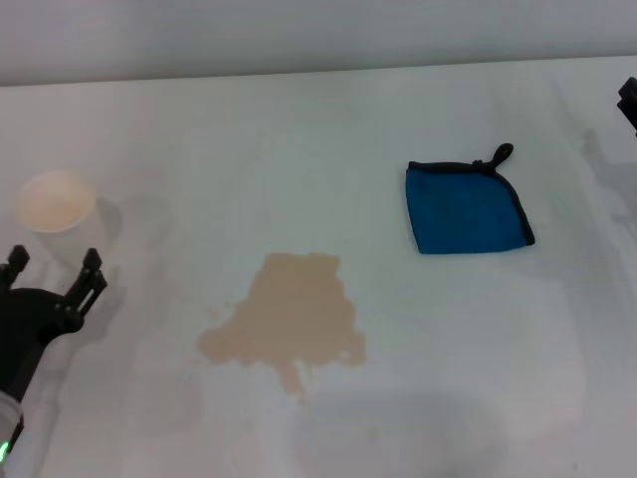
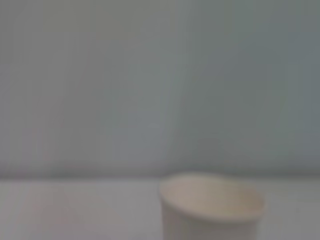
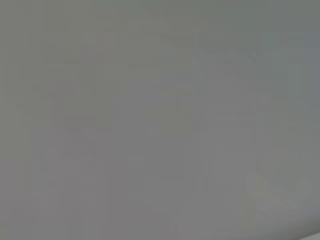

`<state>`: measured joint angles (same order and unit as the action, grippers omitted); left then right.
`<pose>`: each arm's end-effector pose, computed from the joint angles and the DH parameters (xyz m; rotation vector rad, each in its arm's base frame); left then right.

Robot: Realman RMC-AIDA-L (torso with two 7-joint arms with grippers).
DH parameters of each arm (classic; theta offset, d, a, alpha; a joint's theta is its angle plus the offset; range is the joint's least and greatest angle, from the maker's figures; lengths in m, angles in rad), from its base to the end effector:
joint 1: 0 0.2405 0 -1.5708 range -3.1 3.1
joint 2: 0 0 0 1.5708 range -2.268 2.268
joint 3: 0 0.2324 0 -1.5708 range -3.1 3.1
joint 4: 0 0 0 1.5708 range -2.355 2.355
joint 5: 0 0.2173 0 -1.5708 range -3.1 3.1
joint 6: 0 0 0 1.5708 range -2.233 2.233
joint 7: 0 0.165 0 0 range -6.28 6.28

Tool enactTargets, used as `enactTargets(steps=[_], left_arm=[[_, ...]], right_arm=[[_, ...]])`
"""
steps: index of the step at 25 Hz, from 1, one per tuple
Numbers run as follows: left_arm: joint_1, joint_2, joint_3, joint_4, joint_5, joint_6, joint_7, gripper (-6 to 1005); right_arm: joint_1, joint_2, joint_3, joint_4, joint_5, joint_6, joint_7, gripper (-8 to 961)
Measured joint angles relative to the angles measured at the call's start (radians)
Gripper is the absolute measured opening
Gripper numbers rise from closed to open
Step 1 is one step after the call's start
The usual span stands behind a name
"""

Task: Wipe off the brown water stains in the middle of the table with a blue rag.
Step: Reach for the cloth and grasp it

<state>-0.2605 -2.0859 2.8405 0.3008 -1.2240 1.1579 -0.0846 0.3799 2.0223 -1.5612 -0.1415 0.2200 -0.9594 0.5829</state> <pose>-0.3248 0.2679 -0.0738 -1.7485 -0.7165 -0.6356 0.3848 0.3413 0.0405 -1.3431 0.9654 0.7536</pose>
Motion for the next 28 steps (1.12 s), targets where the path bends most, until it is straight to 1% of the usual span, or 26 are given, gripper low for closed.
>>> enactTargets(steps=[2, 7, 8, 10, 12, 14, 15, 16, 17, 23, 26, 28], left_arm=[[0.025, 0.001, 0.000, 0.009, 0.006, 0.066, -0.015, 892], [0.056, 0.001, 0.000, 0.026, 0.022, 0.156, -0.038, 892], [0.063, 0.001, 0.001, 0.031, 0.029, 0.183, -0.058, 892], [0.065, 0.001, 0.000, 0.030, 0.029, 0.196, -0.080, 892], [0.069, 0.003, -0.001, 0.023, 0.029, 0.211, -0.119, 892], [0.071, 0.005, -0.006, 0.011, 0.028, 0.221, -0.163, 893], [0.071, 0.005, -0.008, 0.004, 0.027, 0.228, -0.181, 893], [0.075, 0.005, -0.009, -0.020, 0.026, 0.252, -0.215, 893], [0.075, 0.005, -0.009, -0.020, 0.026, 0.252, -0.215, 893], [0.083, 0.004, -0.010, -0.034, -0.025, 0.282, -0.226, 893], [0.091, 0.004, -0.010, -0.034, -0.037, 0.282, -0.226, 893], [0.096, 0.004, -0.010, -0.034, -0.040, 0.283, -0.226, 893]], right_arm=[[0.000, -0.001, -0.016, -0.002, 0.000, 0.000, 0.006, 866], [0.007, -0.013, -0.120, -0.011, -0.002, -0.006, 0.069, 866], [0.007, -0.016, -0.150, -0.021, -0.008, -0.007, 0.087, 866], [0.009, -0.025, -0.202, -0.047, -0.038, -0.008, 0.122, 866], [0.013, -0.038, -0.231, -0.076, -0.106, -0.008, 0.166, 866], [0.029, -0.058, -0.237, -0.103, -0.237, -0.007, 0.241, 860], [0.051, -0.081, -0.237, -0.128, -0.384, -0.008, 0.340, 854], [0.069, -0.097, -0.237, -0.143, -0.474, -0.008, 0.406, 848], [0.069, -0.097, -0.237, -0.143, -0.474, -0.008, 0.406, 842], [0.186, -0.184, -0.233, -0.215, -0.924, -0.018, 0.804, 830], [0.236, -0.218, -0.230, -0.275, -1.101, -0.053, 0.946, 826], [0.272, -0.235, -0.228, -0.315, -1.211, -0.064, 1.040, 824]])
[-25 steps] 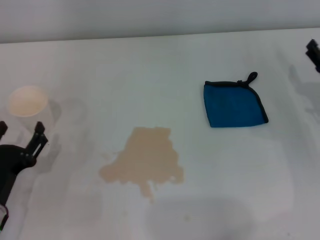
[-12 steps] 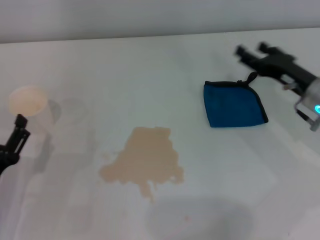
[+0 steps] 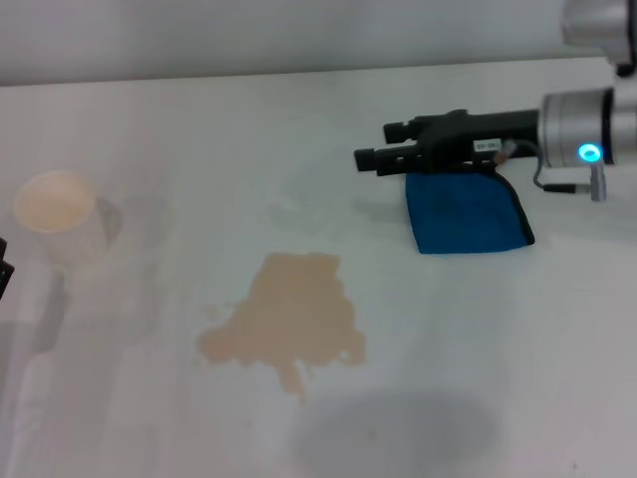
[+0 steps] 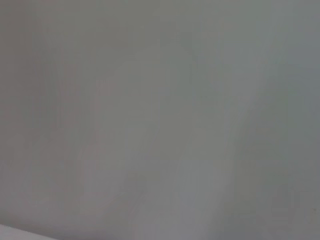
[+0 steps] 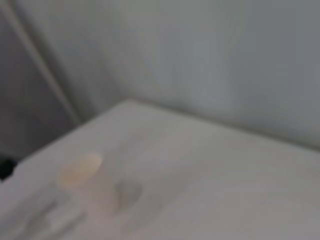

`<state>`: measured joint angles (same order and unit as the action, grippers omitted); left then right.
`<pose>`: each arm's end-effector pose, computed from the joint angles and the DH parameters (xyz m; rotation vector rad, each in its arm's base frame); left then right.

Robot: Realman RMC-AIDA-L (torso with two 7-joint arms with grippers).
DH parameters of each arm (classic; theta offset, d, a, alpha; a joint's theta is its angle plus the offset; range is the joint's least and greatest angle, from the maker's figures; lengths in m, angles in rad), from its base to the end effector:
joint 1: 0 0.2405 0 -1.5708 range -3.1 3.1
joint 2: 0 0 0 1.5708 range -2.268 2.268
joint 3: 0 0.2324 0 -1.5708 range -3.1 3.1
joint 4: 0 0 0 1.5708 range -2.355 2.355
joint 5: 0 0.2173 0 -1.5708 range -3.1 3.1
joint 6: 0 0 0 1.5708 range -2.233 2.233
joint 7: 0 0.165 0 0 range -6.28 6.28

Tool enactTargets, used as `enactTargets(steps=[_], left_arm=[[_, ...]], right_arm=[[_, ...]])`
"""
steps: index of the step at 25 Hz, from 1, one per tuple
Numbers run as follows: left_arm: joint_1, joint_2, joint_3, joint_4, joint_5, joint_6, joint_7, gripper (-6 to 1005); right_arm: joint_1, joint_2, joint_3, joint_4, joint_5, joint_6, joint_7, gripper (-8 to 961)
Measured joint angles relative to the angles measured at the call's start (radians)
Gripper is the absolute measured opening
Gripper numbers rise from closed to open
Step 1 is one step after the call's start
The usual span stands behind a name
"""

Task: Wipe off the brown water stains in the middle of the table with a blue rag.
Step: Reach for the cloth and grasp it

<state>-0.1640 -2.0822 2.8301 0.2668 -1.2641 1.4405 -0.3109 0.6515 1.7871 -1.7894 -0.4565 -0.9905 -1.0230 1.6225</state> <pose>-0.3294 0.2393 -0.0297 -1.5059 -0.7682 -0.9240 0.2336 0.3952 -0.0158 -2.5873 0.9526 0.5356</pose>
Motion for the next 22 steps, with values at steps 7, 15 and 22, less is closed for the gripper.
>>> enactTargets(steps=[7, 15, 22], left_arm=[[0.005, -0.001, 0.000, 0.000, -0.020, -0.005, 0.000, 893], [-0.004, 0.001, 0.000, 0.000, -0.025, -0.006, -0.002, 892], [-0.005, 0.002, -0.001, -0.001, -0.029, -0.005, -0.002, 892]], right_arm=[[0.157, -0.027, 0.002, -0.009, -0.331, 0.054, 0.265, 815], [0.255, -0.045, 0.002, -0.007, -0.663, 0.031, 0.523, 806], [0.287, -0.038, 0.002, -0.008, -0.830, -0.046, 0.610, 797]])
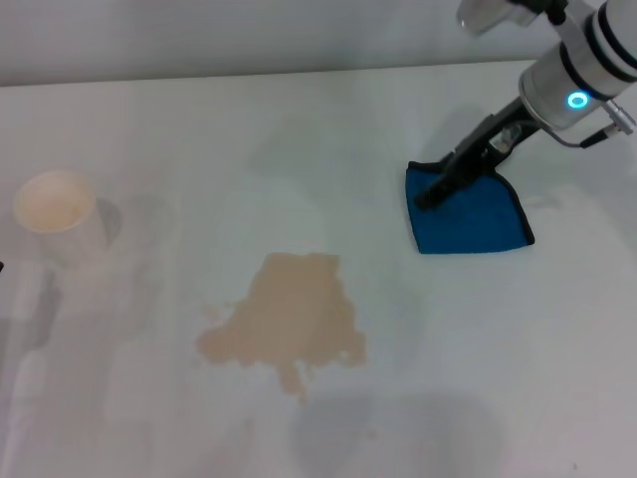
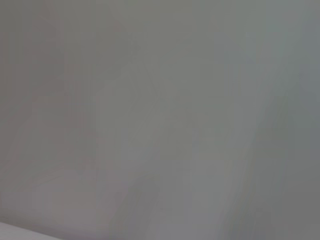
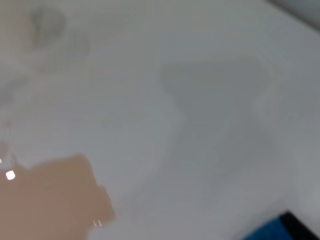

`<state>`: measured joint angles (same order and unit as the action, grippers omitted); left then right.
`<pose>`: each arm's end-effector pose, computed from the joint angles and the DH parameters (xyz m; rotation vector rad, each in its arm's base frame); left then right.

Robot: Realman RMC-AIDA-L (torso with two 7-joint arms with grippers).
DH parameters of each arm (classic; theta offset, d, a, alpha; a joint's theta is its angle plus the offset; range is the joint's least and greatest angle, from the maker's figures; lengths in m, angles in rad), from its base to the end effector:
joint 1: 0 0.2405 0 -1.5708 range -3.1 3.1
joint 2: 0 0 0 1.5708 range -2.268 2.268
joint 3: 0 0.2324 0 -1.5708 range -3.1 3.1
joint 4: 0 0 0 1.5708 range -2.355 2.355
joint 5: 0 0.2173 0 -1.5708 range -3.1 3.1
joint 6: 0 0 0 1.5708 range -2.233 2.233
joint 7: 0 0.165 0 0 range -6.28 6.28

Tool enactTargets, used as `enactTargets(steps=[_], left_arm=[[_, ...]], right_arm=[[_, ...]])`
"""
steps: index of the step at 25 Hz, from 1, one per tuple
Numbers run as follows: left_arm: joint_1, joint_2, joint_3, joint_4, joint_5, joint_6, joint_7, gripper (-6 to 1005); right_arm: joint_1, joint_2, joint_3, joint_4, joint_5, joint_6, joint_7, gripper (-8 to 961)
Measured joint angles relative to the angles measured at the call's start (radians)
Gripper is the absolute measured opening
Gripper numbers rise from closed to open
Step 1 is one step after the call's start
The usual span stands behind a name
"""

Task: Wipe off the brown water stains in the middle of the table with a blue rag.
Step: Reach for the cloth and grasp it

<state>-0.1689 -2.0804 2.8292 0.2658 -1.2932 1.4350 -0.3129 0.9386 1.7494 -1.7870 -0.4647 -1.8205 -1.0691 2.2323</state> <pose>-0.3328 0.2416 -0.0259 -1.4791 -0.7754 -0.9174 0.2267 0.4255 -0.0068 -2.6347 0.9434 -0.3794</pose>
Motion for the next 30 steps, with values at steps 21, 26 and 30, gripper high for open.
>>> enactTargets(steps=[21, 26, 30], left_arm=[[-0.022, 0.000, -0.001, -0.026, -0.022, -0.008, 0.000, 893], [-0.027, 0.000, -0.001, -0.027, -0.023, -0.023, 0.000, 893], [-0.033, 0.000, -0.001, -0.027, -0.023, -0.025, 0.000, 893]], right_arm=[[0.004, 0.130, 0.290, 0.003, -0.540, 0.001, 0.058, 771], [0.004, 0.143, 0.292, 0.002, -0.578, 0.009, 0.061, 765], [0.004, 0.144, 0.292, 0.003, -0.587, 0.012, 0.061, 760]])
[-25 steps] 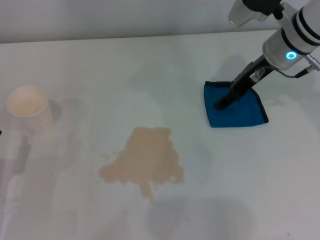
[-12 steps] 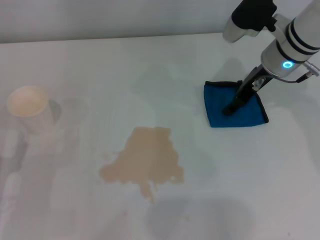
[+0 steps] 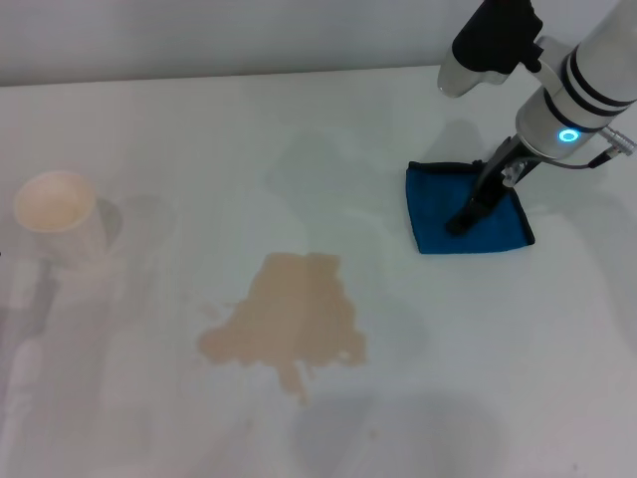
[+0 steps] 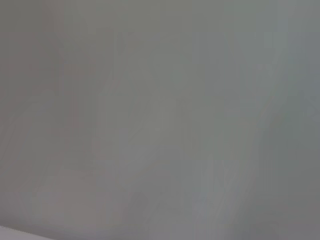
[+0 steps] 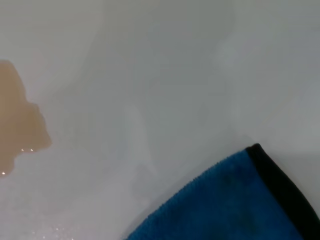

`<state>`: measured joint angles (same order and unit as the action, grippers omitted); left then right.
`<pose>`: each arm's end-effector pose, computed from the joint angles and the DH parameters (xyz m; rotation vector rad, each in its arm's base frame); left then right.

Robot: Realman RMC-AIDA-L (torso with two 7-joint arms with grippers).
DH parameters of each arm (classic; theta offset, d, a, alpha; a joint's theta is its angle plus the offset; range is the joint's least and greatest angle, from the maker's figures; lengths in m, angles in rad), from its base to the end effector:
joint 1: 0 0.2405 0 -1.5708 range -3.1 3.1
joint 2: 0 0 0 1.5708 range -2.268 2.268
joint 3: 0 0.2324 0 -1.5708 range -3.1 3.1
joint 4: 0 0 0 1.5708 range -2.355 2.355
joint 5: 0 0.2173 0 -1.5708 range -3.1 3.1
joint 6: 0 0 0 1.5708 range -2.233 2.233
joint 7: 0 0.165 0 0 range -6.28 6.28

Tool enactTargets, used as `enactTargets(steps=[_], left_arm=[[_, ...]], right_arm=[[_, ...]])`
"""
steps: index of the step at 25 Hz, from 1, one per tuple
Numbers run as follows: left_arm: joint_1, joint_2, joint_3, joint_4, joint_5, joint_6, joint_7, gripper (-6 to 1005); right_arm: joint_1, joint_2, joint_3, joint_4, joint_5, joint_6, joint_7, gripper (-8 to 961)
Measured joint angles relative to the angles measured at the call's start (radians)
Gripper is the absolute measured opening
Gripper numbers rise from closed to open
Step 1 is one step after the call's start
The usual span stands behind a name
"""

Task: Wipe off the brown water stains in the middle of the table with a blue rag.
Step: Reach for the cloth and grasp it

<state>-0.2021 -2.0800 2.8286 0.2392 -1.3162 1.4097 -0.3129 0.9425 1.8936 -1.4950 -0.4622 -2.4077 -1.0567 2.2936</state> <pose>-0.3357 0.2525 -0.0222 -1.4828 -0.7638 -0.8925 0.2514 0.4222 -0.0213 -2.5291 0.8262 -0.6651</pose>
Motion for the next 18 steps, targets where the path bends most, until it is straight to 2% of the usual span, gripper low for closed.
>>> enactTargets(steps=[11, 16, 18], left_arm=[[-0.009, 0.002, 0.000, -0.004, 0.000, 0.000, -0.039, 892], [-0.010, 0.002, 0.000, -0.006, 0.000, 0.000, -0.040, 892], [-0.010, 0.002, 0.000, -0.006, 0.000, 0.000, -0.041, 892]], right_arm=[[-0.005, 0.003, -0.004, 0.007, -0.008, 0.000, 0.002, 747], [-0.005, 0.003, -0.004, 0.006, -0.010, -0.006, 0.003, 641], [-0.004, 0.003, -0.004, 0.006, -0.012, -0.017, 0.003, 629]])
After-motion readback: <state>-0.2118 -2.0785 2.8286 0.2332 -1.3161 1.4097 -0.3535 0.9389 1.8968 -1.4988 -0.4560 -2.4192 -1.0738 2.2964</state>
